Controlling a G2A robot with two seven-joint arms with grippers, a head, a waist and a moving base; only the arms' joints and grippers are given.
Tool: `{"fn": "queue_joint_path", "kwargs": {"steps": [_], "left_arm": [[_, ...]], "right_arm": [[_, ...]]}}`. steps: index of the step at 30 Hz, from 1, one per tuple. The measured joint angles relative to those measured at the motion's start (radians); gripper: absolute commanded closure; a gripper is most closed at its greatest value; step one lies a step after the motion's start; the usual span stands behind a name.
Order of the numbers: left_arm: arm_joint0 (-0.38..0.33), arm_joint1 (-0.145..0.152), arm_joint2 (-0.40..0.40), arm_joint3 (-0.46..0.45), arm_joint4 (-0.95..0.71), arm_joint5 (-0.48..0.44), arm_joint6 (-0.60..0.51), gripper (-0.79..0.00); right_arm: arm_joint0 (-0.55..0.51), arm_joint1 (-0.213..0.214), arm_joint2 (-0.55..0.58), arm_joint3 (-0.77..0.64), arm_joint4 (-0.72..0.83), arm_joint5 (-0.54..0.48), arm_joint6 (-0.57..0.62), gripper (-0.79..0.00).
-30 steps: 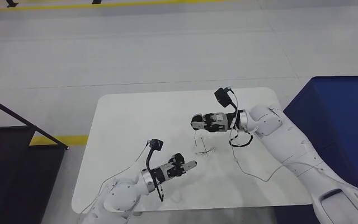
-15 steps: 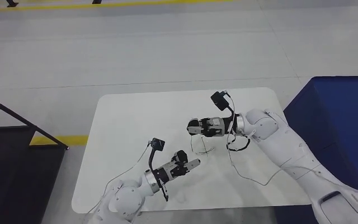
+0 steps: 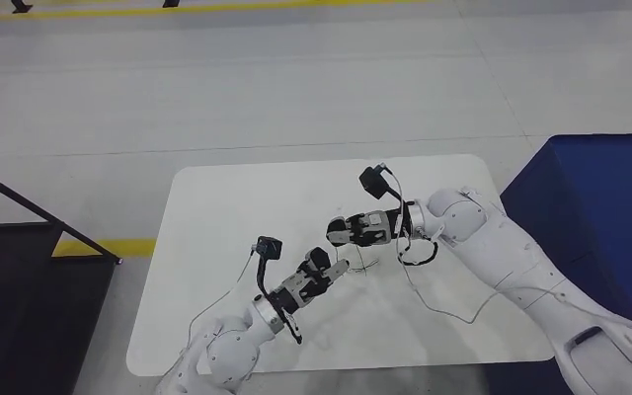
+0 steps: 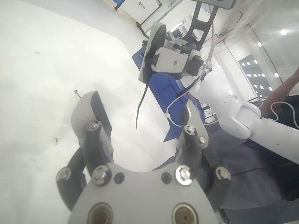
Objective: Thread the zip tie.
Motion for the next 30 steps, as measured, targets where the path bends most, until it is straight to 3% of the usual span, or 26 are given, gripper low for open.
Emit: {"fn": "queue_joint_path", "kwargs": {"steps": [8, 13, 21, 29, 30], "left_arm": [[0.006, -0.003, 0.025, 0.006, 0.083, 0.049, 0.006, -0.339], [-0.005, -0.008, 0.040, 0.024, 0.078, 0.069, -0.012, -0.311], [-0.005, -0.009, 0.023, 0.021, 0.047, 0.055, -0.001, -0.339], [0.003, -0.009, 0.009, 0.006, 0.040, 0.051, 0.008, -0.194], [0.002, -0.009, 0.009, 0.006, 0.041, 0.052, 0.009, -0.129]], "right_arm": [[0.022, -0.002, -0.029, 0.021, -0.001, -0.016, -0.016, 0.000], [0.029, -0.004, -0.046, 0.024, -0.004, -0.025, -0.025, 0.000], [0.038, -0.006, -0.064, 0.034, -0.022, -0.031, -0.031, 0.000], [0.046, -0.009, -0.081, 0.029, -0.043, -0.027, -0.027, 0.000], [0.047, -0.009, -0.083, 0.029, -0.044, -0.028, -0.028, 0.000]]}}
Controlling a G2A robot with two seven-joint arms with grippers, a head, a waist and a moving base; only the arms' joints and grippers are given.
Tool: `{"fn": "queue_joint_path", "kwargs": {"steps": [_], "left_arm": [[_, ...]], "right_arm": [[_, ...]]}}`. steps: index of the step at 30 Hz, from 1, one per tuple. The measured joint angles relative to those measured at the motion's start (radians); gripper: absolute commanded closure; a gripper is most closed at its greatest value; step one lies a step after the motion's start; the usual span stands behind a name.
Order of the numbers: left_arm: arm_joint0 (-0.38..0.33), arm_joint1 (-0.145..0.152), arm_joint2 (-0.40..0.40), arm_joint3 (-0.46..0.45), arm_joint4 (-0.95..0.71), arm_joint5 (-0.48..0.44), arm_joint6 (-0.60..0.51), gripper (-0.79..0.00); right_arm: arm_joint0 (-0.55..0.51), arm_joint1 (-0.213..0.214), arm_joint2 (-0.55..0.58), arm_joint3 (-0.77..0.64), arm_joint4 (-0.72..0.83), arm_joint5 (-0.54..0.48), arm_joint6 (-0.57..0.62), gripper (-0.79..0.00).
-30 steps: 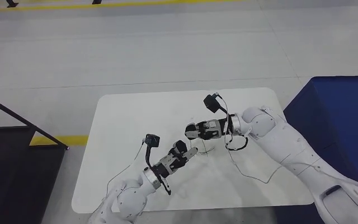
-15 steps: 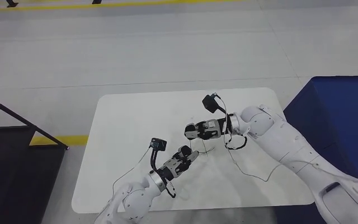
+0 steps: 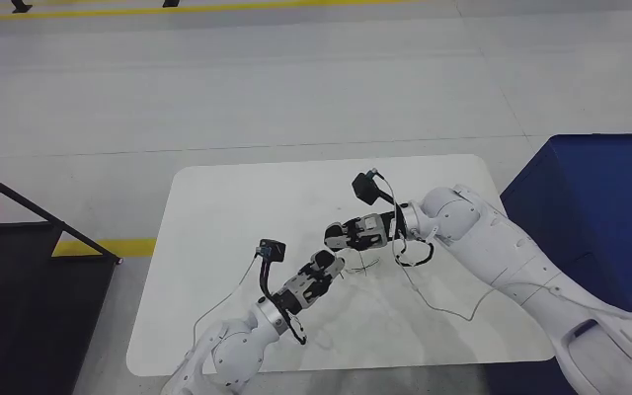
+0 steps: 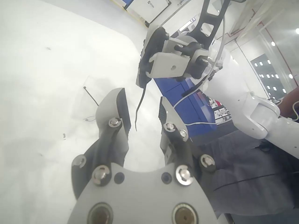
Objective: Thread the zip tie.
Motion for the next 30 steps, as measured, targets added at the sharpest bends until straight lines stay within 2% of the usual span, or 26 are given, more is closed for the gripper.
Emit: {"fn": "queue_joint_path", "kwargs": {"steps": [3, 14, 15, 16, 22, 30], "left_arm": [[-0.001, -0.001, -0.001, 0.001, 0.000, 0.001, 0.006, 0.000], [-0.008, -0.005, 0.003, 0.011, -0.005, 0.008, 0.001, 0.000], [-0.008, -0.006, 0.003, 0.012, -0.005, 0.008, 0.002, -0.105], [-0.008, -0.006, 0.002, 0.012, -0.005, 0.009, 0.002, -0.145], [-0.001, -0.006, -0.008, 0.029, -0.019, 0.003, 0.007, -0.188], [0.011, -0.006, -0.021, 0.020, -0.052, -0.016, 0.000, -0.135]], "right_arm": [[0.003, -0.001, -0.004, 0.002, -0.002, -0.001, -0.001, 0.000], [0.011, -0.001, -0.021, 0.000, 0.007, -0.008, -0.008, 0.000], [0.012, -0.001, -0.022, 0.001, 0.009, -0.009, -0.009, 0.000], [0.013, 0.000, -0.023, 0.002, 0.010, -0.010, -0.010, 0.000], [0.015, 0.000, -0.016, 0.009, 0.007, -0.017, -0.017, 0.000], [0.007, -0.005, 0.000, 0.007, -0.012, -0.009, -0.016, 0.000]]}}
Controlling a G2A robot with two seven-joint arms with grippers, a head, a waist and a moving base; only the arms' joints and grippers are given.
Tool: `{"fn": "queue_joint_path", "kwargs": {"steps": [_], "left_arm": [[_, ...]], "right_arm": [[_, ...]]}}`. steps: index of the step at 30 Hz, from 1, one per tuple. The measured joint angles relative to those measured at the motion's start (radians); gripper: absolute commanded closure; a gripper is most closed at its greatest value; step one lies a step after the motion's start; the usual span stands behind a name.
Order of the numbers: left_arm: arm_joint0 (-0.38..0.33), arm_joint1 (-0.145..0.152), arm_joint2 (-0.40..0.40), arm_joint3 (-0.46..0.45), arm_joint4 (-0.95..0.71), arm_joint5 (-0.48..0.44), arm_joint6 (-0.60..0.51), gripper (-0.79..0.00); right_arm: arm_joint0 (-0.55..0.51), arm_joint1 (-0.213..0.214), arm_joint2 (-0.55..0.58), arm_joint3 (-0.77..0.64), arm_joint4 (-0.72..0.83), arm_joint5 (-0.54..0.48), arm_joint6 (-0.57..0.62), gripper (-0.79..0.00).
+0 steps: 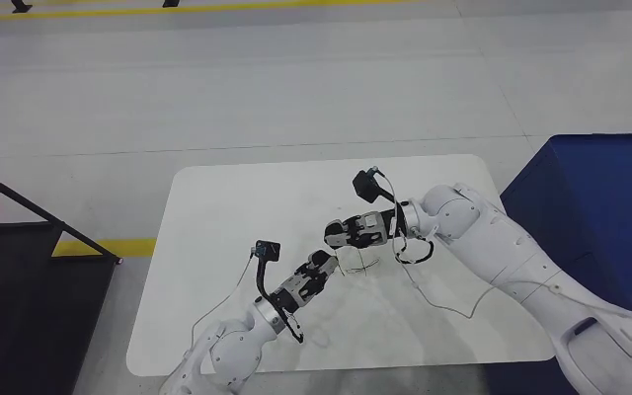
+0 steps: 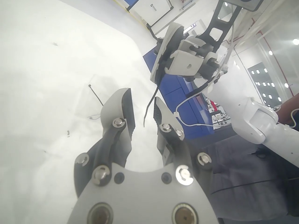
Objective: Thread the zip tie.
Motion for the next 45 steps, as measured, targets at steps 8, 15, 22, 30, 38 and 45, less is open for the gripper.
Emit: {"fn": "queue_joint_path", "kwargs": {"steps": [8, 15, 22, 30, 38, 45], "left_arm": [[-0.001, -0.003, 0.014, -0.007, 0.004, 0.004, -0.013, -0.089], [-0.013, -0.007, 0.018, 0.004, -0.009, 0.004, -0.008, 0.000], [-0.012, -0.007, 0.011, 0.008, -0.017, 0.002, -0.004, 0.000], [0.003, -0.004, -0.022, 0.019, -0.042, -0.016, 0.004, 0.000], [0.026, 0.003, -0.063, 0.016, -0.102, -0.086, -0.015, 0.000], [0.032, 0.005, -0.085, -0.017, -0.154, -0.093, -0.034, 0.000]], "right_arm": [[-0.005, -0.010, 0.007, -0.013, -0.010, 0.017, 0.013, 0.000], [-0.009, -0.017, 0.015, -0.010, -0.006, 0.023, 0.030, 0.000], [-0.012, -0.022, 0.020, -0.007, -0.008, 0.027, 0.034, -0.332], [-0.040, 0.000, 0.119, 0.002, -0.003, -0.047, -0.094, -0.785], [-0.122, 0.039, 0.230, -0.044, -0.071, -0.027, -0.086, -0.785], [-0.139, 0.035, 0.216, -0.056, -0.149, 0.016, -0.087, -0.785]]}}
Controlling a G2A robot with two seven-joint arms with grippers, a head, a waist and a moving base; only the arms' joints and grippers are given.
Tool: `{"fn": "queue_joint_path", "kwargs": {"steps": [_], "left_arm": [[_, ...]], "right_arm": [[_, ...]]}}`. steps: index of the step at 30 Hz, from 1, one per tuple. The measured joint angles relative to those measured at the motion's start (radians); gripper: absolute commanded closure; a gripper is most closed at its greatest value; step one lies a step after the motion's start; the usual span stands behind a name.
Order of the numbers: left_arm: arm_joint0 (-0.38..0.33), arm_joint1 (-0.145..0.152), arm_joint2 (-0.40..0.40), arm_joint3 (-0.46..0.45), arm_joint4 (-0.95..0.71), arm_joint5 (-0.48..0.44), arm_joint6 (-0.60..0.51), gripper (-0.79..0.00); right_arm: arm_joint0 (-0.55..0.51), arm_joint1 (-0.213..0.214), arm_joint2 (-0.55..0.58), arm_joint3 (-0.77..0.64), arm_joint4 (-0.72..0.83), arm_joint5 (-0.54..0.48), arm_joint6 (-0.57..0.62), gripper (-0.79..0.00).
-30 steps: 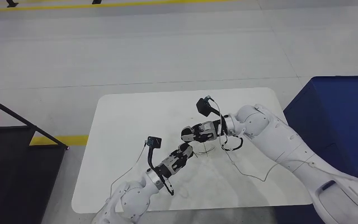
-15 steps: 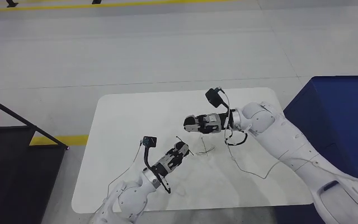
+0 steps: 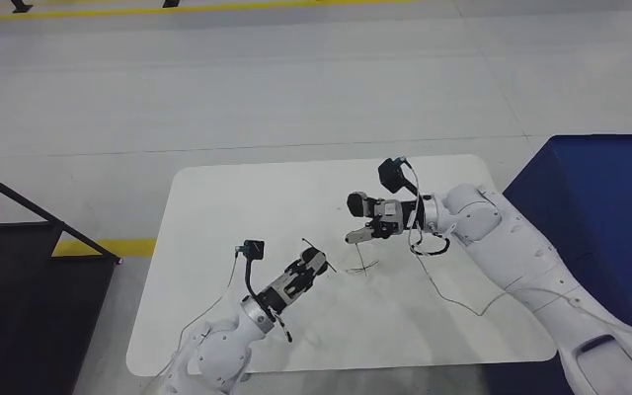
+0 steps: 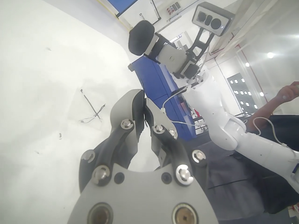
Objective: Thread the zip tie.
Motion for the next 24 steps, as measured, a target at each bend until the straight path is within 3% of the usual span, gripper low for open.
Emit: {"fn": "queue_joint_path", "kwargs": {"steps": [4, 7, 10, 13, 24], "left_arm": [[0.019, 0.003, -0.027, -0.025, -0.027, -0.019, 0.009, 0.000], [0.025, 0.004, -0.035, -0.027, -0.041, -0.026, 0.010, 0.000], [0.025, 0.005, -0.036, -0.024, -0.051, -0.027, 0.004, 0.000], [0.024, 0.005, -0.034, -0.022, -0.056, -0.031, -0.003, 0.000], [0.033, 0.006, -0.049, -0.044, -0.066, -0.036, 0.002, 0.000]], "right_arm": [[0.002, -0.001, -0.052, 0.002, 0.223, -0.006, 0.119, -0.767], [0.026, 0.006, -0.110, -0.013, 0.367, 0.062, 0.174, -0.443], [0.047, 0.014, -0.164, -0.021, 0.486, 0.105, 0.215, -0.342], [0.074, 0.017, -0.207, -0.005, 0.559, 0.143, 0.253, -0.311], [0.147, -0.006, -0.338, 0.029, 0.572, 0.142, 0.252, -0.237]]}}
